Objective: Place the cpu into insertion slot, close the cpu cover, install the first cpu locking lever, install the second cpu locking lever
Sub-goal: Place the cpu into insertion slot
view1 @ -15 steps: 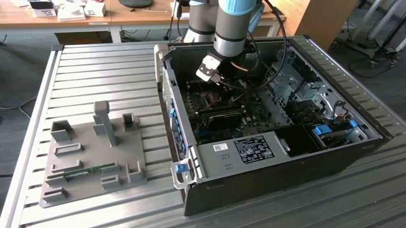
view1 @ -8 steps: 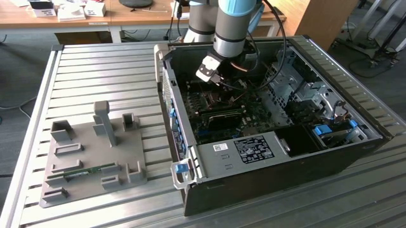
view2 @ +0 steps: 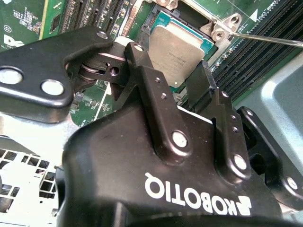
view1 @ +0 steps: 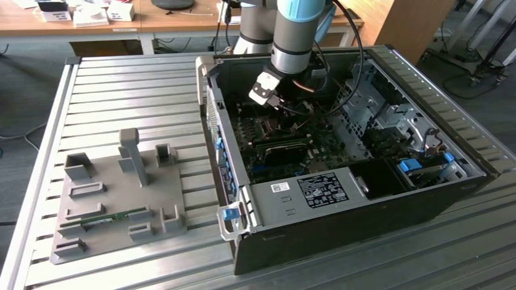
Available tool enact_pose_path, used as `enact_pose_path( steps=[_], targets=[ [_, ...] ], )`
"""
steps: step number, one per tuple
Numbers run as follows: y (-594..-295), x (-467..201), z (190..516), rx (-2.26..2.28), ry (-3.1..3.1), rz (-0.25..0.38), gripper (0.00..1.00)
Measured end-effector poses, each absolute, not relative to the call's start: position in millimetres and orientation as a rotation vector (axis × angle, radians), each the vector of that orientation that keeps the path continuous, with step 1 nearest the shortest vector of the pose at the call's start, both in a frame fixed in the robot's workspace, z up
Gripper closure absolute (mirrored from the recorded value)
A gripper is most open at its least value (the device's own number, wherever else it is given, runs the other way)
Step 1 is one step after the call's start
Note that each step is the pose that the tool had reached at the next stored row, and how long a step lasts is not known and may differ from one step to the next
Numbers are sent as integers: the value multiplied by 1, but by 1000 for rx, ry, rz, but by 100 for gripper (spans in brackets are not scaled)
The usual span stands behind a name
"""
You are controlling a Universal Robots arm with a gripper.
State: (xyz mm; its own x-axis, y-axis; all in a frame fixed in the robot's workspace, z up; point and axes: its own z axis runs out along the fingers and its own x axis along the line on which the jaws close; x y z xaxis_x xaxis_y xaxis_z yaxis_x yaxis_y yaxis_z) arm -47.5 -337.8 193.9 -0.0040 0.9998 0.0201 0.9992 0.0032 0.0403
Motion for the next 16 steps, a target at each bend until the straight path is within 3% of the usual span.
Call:
enact_pose_path(
  steps=[16],
  targets=[
    [-338, -47, 194, 2207, 2215, 67, 46]
  ],
)
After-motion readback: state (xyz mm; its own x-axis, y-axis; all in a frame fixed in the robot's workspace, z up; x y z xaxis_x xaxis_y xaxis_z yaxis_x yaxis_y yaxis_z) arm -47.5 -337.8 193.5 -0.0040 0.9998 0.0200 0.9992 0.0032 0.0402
